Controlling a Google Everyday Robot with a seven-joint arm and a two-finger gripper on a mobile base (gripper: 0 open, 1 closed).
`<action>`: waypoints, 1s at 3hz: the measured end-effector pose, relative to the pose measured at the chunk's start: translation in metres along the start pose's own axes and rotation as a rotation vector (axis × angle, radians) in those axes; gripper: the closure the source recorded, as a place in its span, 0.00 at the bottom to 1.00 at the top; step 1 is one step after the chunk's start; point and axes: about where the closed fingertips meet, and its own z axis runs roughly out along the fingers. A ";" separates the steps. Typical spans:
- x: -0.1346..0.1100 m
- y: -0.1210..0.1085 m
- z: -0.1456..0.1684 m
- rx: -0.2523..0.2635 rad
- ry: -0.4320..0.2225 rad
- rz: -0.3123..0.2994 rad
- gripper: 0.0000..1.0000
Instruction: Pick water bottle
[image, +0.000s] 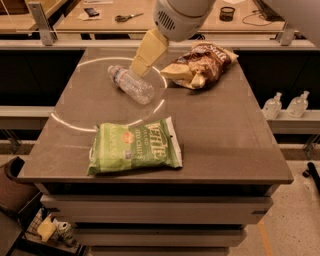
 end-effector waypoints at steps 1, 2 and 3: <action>0.000 0.000 0.000 0.000 0.000 0.001 0.00; -0.014 0.001 0.016 -0.016 0.037 -0.006 0.00; -0.040 0.015 0.062 -0.047 0.131 -0.011 0.00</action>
Offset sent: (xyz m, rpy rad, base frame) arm 0.0425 0.0404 -0.0203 -0.0602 0.1014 0.0112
